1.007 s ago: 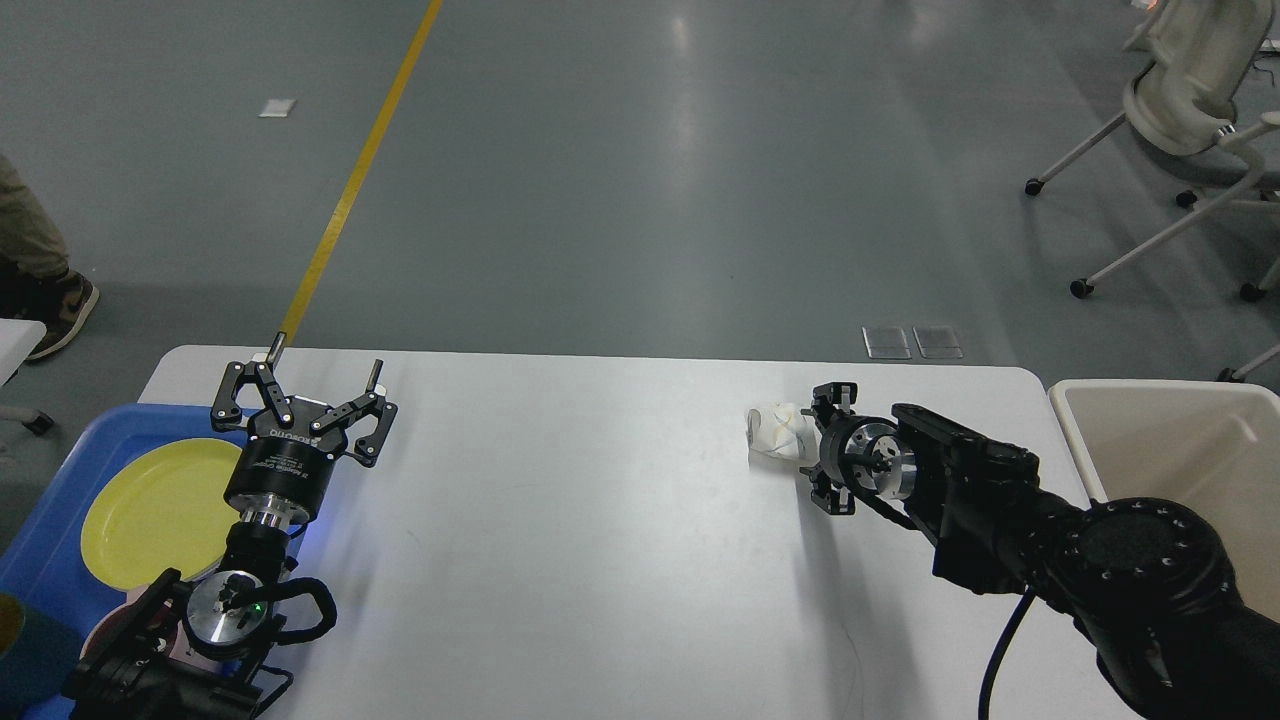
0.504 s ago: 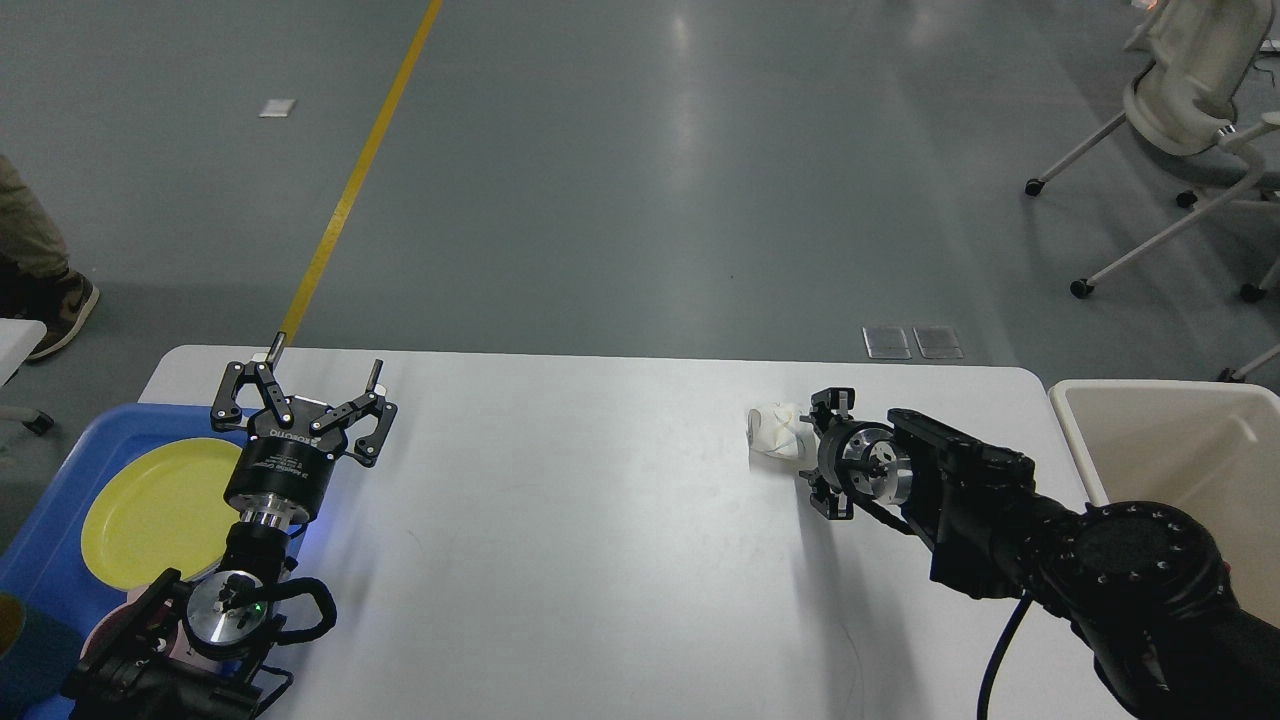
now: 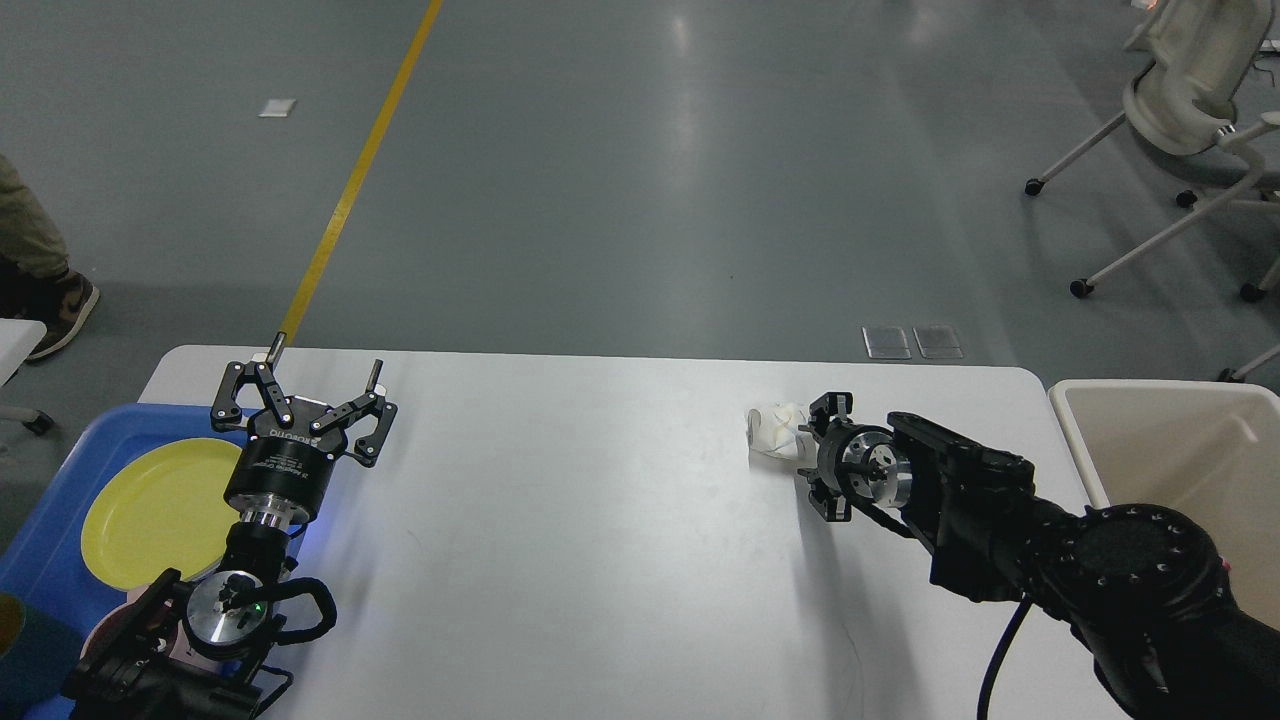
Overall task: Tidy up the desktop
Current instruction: 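Lower the right gripper onto the white tissue and grasp it, then lift the white tissue and carry it into the white bin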
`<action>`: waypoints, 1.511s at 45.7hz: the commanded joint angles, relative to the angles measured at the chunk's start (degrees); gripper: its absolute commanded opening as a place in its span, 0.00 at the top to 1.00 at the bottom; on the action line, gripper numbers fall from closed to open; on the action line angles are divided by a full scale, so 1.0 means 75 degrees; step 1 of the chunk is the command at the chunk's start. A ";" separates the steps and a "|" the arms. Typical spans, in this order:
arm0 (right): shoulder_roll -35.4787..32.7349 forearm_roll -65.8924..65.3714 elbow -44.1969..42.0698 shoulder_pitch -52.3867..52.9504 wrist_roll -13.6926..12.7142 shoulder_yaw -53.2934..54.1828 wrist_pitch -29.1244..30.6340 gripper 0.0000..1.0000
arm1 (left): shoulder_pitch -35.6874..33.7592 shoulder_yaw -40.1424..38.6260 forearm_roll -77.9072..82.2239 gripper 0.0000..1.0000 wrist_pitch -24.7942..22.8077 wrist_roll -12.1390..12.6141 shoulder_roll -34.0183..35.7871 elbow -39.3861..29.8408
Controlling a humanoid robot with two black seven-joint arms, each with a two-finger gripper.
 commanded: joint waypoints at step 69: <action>-0.2503 -0.0953 0.3474 0.1324 -0.0820 -0.0254 0.0408 1.00 | 0.0000 0.0000 0.0000 0.04 0.0000 0.0000 0.0000 0.0000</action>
